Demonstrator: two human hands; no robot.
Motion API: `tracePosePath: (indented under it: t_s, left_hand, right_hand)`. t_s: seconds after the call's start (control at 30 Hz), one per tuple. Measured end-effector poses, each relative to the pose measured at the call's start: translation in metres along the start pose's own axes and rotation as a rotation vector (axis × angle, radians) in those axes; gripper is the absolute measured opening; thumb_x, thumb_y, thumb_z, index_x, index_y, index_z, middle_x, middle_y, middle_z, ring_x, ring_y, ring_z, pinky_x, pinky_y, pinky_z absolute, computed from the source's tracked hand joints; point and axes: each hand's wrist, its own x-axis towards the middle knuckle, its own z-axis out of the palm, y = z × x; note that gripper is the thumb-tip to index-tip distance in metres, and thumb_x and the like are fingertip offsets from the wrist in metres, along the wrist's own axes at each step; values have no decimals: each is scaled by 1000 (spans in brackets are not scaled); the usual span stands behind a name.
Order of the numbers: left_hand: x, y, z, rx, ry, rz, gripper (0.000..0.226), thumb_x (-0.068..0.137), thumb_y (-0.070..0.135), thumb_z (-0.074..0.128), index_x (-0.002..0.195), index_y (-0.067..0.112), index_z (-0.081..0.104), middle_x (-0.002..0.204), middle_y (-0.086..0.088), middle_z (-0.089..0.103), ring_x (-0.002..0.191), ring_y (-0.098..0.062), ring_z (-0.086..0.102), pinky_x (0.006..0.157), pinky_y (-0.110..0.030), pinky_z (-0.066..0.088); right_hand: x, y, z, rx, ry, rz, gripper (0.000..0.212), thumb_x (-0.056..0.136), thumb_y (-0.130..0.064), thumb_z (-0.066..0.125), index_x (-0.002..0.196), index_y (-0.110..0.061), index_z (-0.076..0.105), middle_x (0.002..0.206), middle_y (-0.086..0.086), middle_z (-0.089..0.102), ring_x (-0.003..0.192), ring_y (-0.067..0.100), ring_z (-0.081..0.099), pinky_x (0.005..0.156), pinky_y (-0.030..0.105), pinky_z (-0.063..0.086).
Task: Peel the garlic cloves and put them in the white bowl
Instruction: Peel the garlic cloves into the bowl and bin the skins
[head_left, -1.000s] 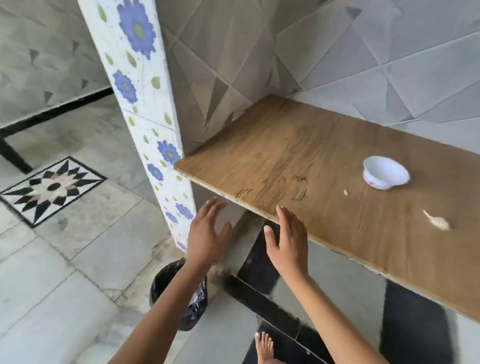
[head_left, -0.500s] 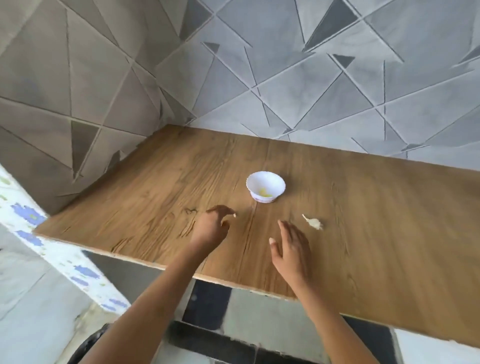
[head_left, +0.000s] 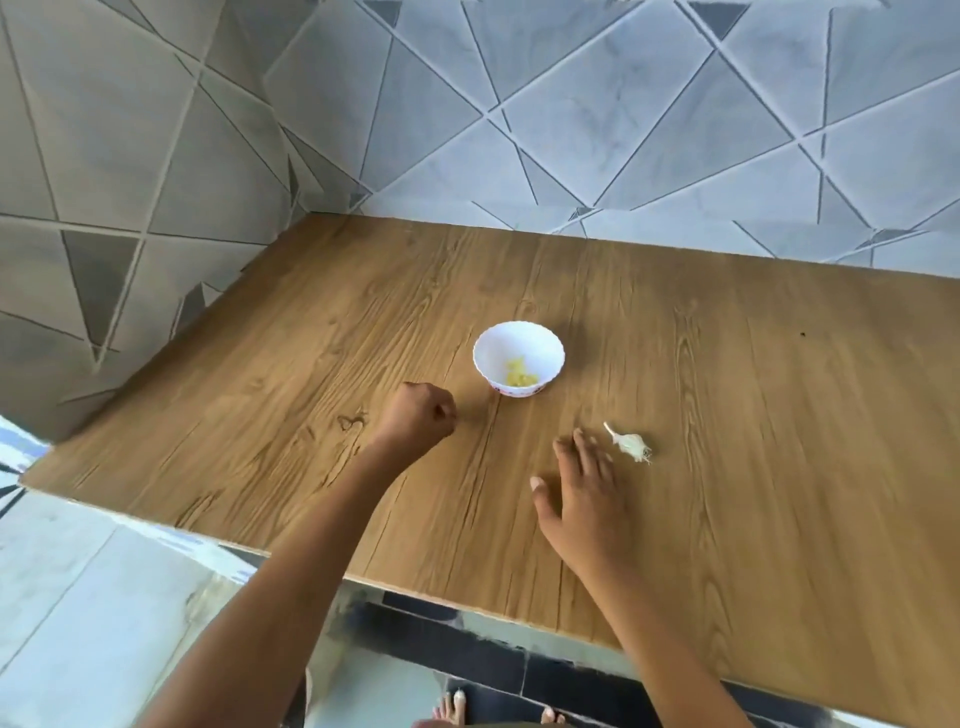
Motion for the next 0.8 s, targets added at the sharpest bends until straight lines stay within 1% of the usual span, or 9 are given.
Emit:
tracePosePath:
  t_s: [0.1, 0.2, 0.27, 0.37, 0.43, 0.57, 0.63, 0.7, 0.8]
  left_hand:
    - [24, 18, -18, -200, 122, 92, 9, 74, 2, 69, 79, 8, 75, 77, -2, 71, 65, -6, 56, 58, -4, 36]
    - [54, 48, -21, -154, 62, 215, 14, 75, 1, 65, 81, 8, 75, 77, 3, 64, 69, -8, 55, 58, -9, 36]
    - [74, 62, -10, 39, -45, 245, 18, 78, 2, 57, 80, 12, 72, 76, 0, 60, 74, -15, 53, 55, -19, 32]
    - [90, 72, 5, 264, -216, 212, 12, 88, 10, 51, 84, 19, 58, 83, -1, 51, 81, -18, 47, 52, -20, 31]
    - [98, 72, 11, 302, -297, 207, 11, 92, 12, 51, 92, 15, 62, 95, -3, 53, 87, -16, 47, 63, -20, 37]
    - [97, 74, 8, 295, -157, 184, 24, 92, 16, 49, 106, 10, 67, 107, -5, 66, 94, -21, 61, 75, -25, 42]
    - [85, 84, 9, 110, -47, 319, 20, 86, 17, 54, 94, 21, 72, 98, 1, 70, 86, -19, 65, 74, -28, 49]
    - [64, 103, 16, -62, -162, 536, 20, 83, 12, 60, 94, 19, 74, 99, 1, 72, 84, -17, 67, 78, -28, 52]
    - [45, 128, 48, 43, -329, 731, 31, 81, 8, 64, 110, 14, 69, 111, -5, 68, 96, -21, 64, 82, -30, 49]
  right_hand:
    - [-2, -3, -5, 0, 14, -30, 75, 87, -55, 12, 143, -13, 39, 154, 9, 27, 143, 25, 23, 114, 36, 11]
    - [-3, -2, -7, -11, -56, -27, 84, 80, -61, -3, 150, -21, 22, 159, 0, 8, 146, 17, 4, 113, 30, -4]
    - [-2, -4, -10, -40, -46, 12, 80, 83, -61, 5, 147, -20, 31, 157, 2, 17, 145, 19, 16, 113, 32, 4]
    - [-5, -6, -11, -28, 10, 18, 57, 89, -50, 33, 127, -16, 57, 139, 7, 50, 128, 26, 48, 102, 37, 29]
    - [-9, -4, -10, 74, 23, 29, 54, 89, -50, 34, 127, -19, 58, 140, 3, 50, 130, 22, 46, 104, 35, 32]
    - [-22, 2, -20, 321, 159, 92, 43, 90, -45, 39, 117, -21, 63, 121, -8, 61, 111, 5, 55, 94, 25, 48]
    - [-26, 8, -28, 377, 269, 142, 31, 92, -35, 47, 112, -20, 65, 109, -10, 64, 99, 1, 58, 87, 16, 47]
    - [-25, 18, -35, 398, 388, 217, 22, 91, -21, 57, 111, -18, 65, 103, -11, 64, 93, 0, 60, 83, 14, 48]
    - [-20, 33, -43, 431, 472, 333, 21, 89, -9, 61, 109, -17, 64, 96, -8, 63, 87, 2, 59, 77, 14, 48]
